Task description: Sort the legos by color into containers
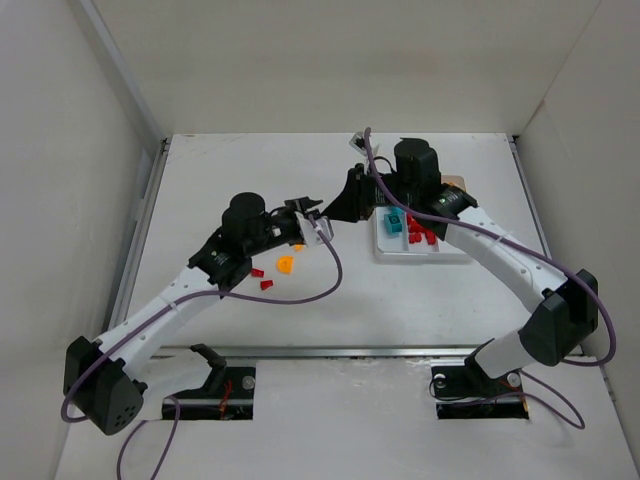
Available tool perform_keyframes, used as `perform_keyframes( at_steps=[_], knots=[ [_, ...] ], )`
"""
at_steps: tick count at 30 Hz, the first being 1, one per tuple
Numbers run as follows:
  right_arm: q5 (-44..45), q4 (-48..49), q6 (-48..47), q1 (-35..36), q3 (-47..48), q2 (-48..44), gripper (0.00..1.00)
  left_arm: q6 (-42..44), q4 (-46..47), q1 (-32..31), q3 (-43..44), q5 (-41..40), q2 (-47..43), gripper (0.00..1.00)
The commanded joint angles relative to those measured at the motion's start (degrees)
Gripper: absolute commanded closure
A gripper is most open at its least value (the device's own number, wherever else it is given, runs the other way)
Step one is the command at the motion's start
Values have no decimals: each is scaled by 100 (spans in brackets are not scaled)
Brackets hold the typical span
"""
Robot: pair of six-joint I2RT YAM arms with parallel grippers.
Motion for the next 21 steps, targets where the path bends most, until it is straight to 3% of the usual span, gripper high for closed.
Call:
perform_keyframes(
  at_steps=[1, 6, 7, 13, 18, 21],
  knots=[
    [-191, 131, -6, -36, 161, -117, 100, 180, 19, 6, -58, 192, -239, 65],
    [-192, 131, -6, -36, 161, -169, 100, 48, 19, 6, -58, 272, -239, 91],
    [-131, 131, -6, -36, 161, -222, 100, 48, 19, 6, -58, 220, -239, 100],
    [255, 18, 126, -430, -181, -476, 100, -136, -200, 6, -58, -26, -239, 100],
    [607, -490, 136, -1580, -559, -881, 100, -189, -455, -46, -181, -228, -291, 100],
    [1026, -834, -128, -1767, -560, -934, 100, -251, -456, -46, -233, -282, -344, 100]
  ],
)
